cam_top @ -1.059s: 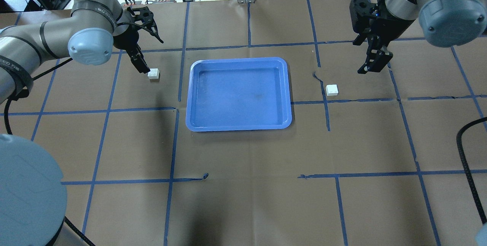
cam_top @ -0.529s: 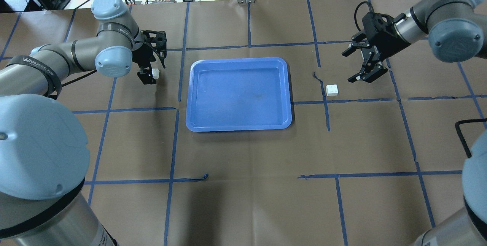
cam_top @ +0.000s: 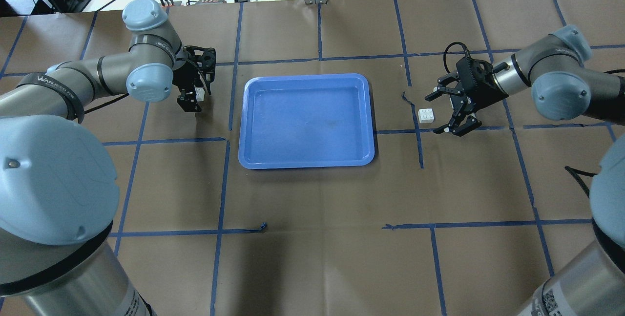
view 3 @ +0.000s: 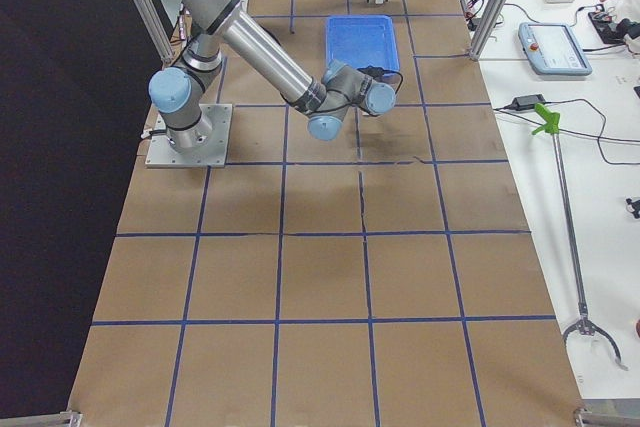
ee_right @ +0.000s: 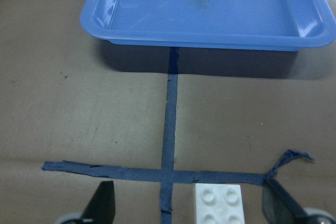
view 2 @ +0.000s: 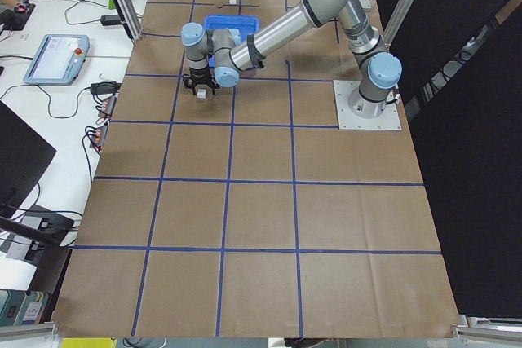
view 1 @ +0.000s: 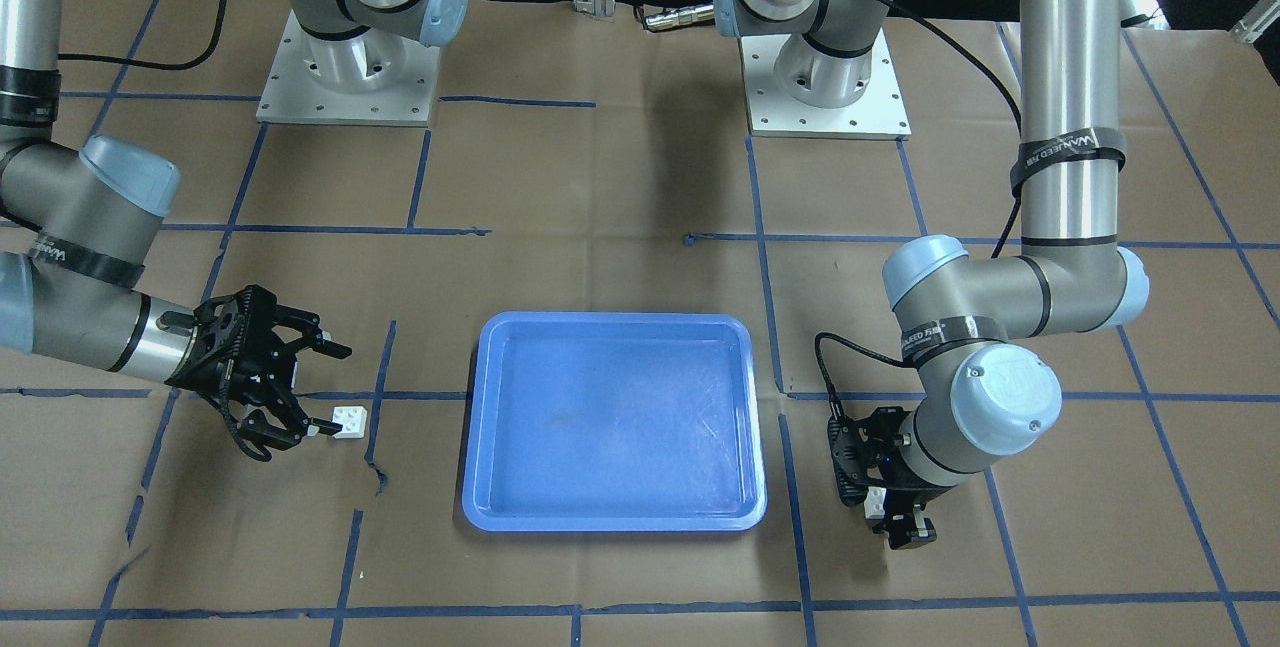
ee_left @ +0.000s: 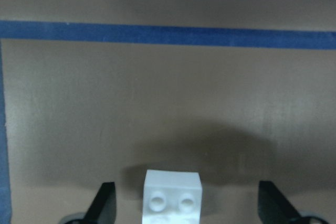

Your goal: Assemble white blocks and place on blue tray

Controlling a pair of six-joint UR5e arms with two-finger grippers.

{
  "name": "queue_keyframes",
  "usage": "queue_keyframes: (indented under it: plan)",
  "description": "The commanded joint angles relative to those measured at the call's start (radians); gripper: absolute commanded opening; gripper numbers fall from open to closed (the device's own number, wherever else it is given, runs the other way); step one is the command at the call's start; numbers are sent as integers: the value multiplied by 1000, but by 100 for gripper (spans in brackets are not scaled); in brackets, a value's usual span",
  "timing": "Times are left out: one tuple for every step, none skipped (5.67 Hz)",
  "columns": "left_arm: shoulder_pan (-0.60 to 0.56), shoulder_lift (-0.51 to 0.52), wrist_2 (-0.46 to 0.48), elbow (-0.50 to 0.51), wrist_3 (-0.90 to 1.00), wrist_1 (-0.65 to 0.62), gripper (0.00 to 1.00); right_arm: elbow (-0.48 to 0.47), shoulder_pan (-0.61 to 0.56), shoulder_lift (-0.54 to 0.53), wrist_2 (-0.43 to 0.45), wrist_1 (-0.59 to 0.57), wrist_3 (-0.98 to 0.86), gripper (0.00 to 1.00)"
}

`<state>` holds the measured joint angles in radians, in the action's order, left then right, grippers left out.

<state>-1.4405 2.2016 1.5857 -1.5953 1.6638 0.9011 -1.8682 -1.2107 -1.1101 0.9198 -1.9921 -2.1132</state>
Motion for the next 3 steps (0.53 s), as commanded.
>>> queue_keyframes:
  plan:
    - [0,-5,2,0,-10,-2,8,-2,37,27,5,-27,-2,100]
    - [5,-17,0,0,-21,-5,0,4,43,33,-1,-45,-1,100]
    - [-3,-52,2,0,-36,10,0,1,43,36,-2,-50,-1,100]
